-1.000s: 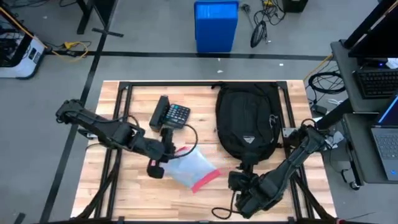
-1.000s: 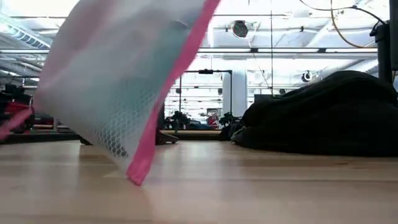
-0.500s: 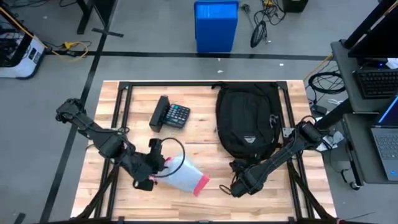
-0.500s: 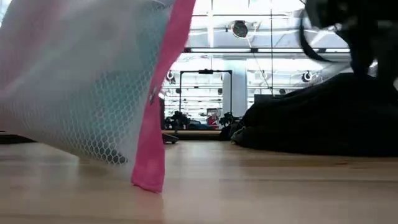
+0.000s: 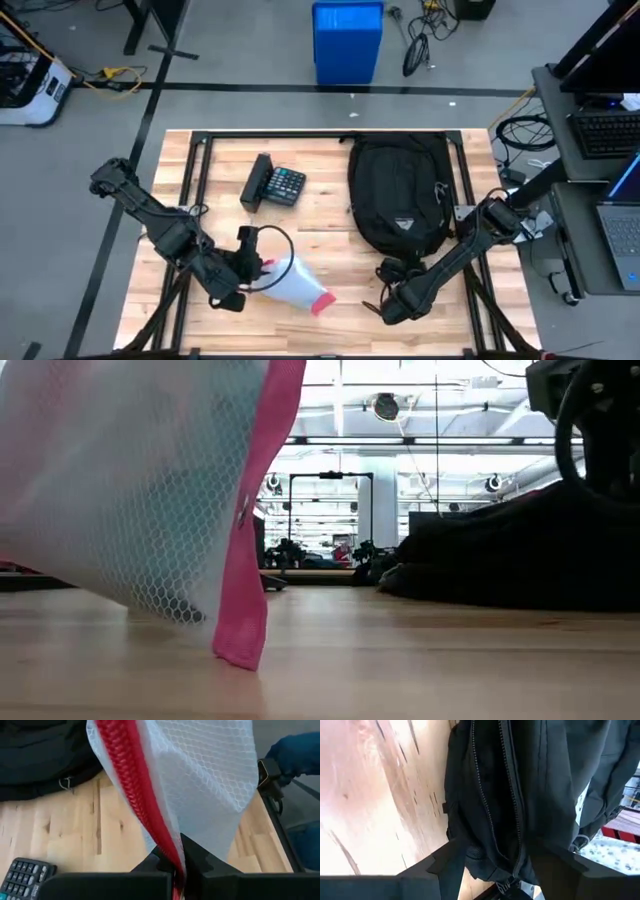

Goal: Unpack backpack
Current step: Put the white zip bag into the black backpack

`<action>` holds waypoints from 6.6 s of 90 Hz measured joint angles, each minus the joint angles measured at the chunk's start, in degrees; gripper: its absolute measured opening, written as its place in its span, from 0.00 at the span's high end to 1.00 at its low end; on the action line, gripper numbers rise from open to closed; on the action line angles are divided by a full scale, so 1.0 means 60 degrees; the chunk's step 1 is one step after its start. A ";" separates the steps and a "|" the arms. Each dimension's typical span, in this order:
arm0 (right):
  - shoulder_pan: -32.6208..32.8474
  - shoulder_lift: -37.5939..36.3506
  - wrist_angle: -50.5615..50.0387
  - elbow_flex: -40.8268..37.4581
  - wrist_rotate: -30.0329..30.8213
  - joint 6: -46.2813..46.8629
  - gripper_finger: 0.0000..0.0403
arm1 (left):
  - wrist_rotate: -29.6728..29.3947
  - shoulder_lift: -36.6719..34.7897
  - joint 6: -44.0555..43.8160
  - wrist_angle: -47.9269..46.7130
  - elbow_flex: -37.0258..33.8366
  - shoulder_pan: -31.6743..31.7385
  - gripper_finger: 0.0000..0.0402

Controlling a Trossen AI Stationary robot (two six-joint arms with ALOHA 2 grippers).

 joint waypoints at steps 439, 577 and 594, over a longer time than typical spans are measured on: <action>-0.3563 -0.0634 0.2474 0.5767 0.2305 -0.3569 1.00 | -0.0134 0.3045 0.1812 1.0276 -0.2375 0.4382 1.00; -0.2848 -0.0390 0.3523 0.5107 0.1768 -0.5106 0.81 | -0.0240 0.3952 -0.1164 0.9752 -0.2313 0.5564 1.00; -0.1895 -0.0390 0.3264 0.5107 0.1855 -0.5370 0.74 | -0.0181 0.3956 -0.1070 0.9736 -0.2313 0.5559 1.00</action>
